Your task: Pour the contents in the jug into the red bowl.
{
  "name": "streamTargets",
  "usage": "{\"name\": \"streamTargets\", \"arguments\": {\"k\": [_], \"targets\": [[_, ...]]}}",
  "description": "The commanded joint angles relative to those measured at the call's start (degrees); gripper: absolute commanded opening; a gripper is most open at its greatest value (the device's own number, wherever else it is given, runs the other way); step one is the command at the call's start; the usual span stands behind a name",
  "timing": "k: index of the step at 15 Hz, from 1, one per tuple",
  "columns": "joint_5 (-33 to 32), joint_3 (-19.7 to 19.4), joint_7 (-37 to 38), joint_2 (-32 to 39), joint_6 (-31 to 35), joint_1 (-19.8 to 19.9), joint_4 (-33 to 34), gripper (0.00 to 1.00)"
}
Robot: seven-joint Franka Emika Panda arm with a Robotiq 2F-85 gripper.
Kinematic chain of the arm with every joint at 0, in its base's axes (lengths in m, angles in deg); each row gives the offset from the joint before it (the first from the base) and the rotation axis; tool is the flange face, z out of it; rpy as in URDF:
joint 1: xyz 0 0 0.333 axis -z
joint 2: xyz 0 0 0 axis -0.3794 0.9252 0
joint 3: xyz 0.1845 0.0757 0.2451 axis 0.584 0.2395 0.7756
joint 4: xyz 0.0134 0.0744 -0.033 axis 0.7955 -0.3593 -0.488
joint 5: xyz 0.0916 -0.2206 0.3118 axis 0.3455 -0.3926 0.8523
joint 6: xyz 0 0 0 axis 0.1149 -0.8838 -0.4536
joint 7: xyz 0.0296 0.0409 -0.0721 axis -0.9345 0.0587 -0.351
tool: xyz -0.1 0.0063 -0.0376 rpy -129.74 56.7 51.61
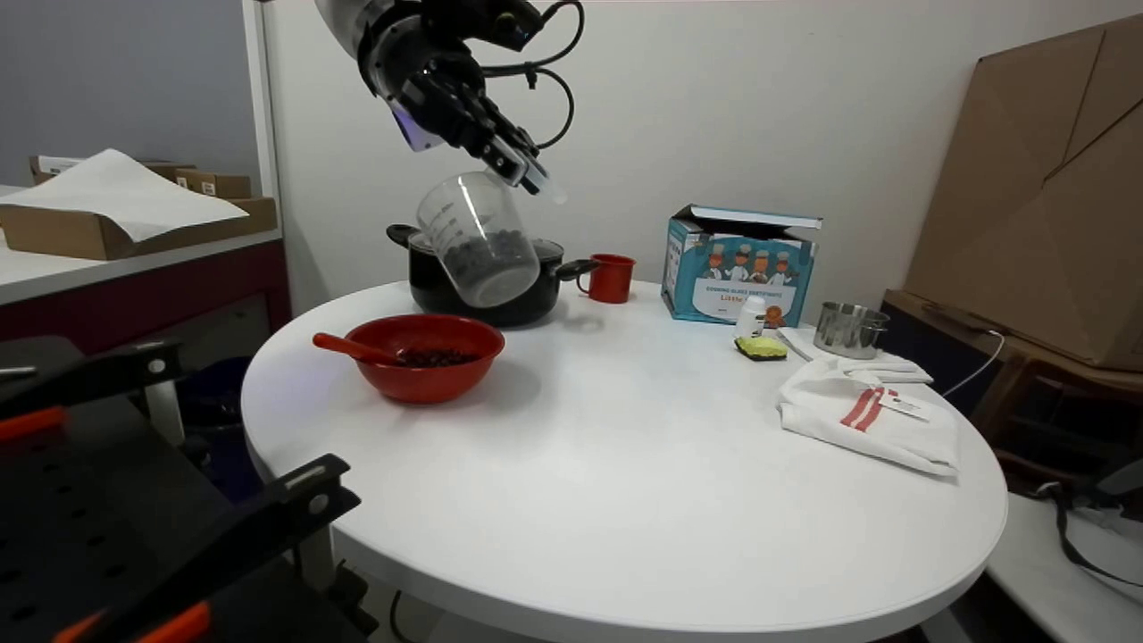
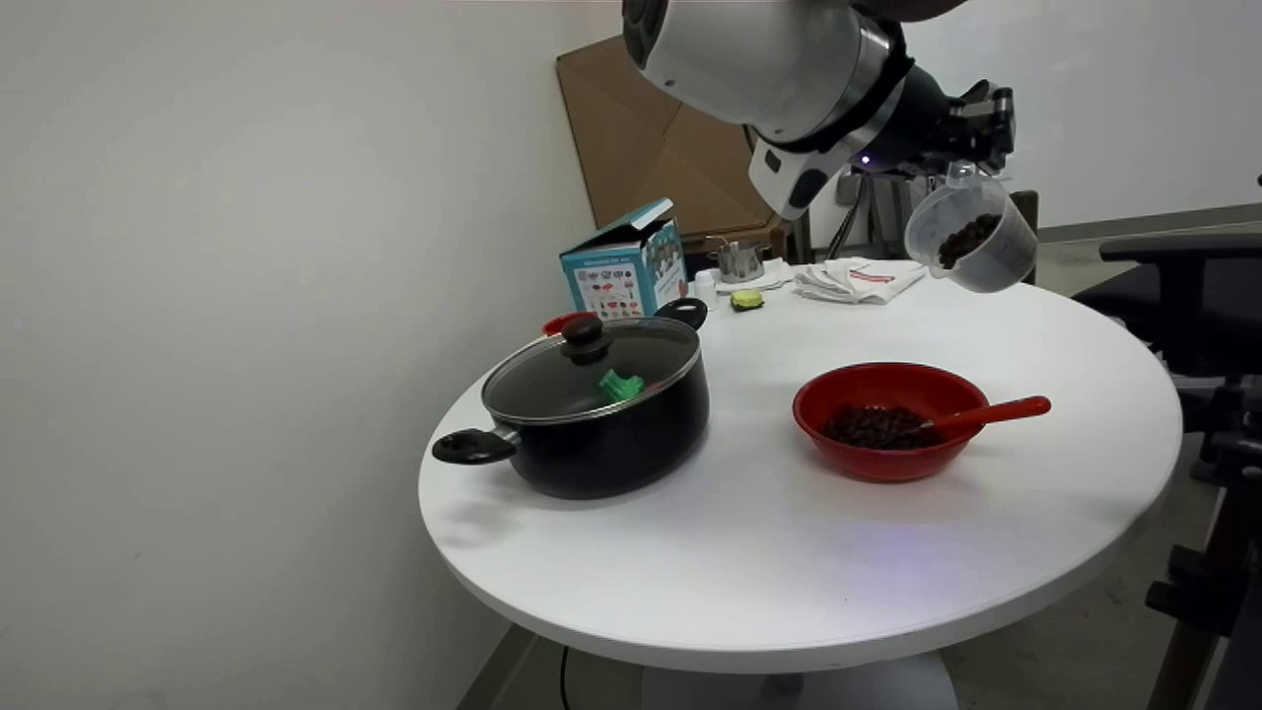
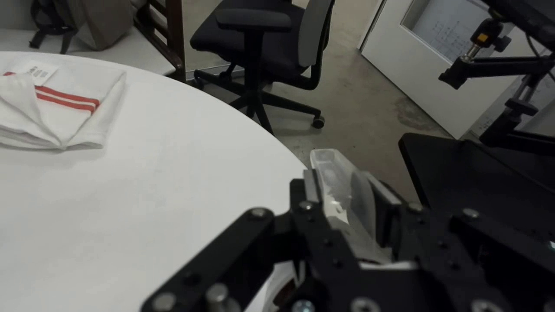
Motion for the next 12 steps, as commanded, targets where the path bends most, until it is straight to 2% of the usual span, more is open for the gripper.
{"name": "streamTargets", "arguments": {"k": [1,12], "targets": [[-2.43,1.09,2.76,3.21,-4.98,-1.32,3.04,0.14],[-5.62,3.34,8.36,8.78,-10.86,-3.76,7.05,0.14]]}}
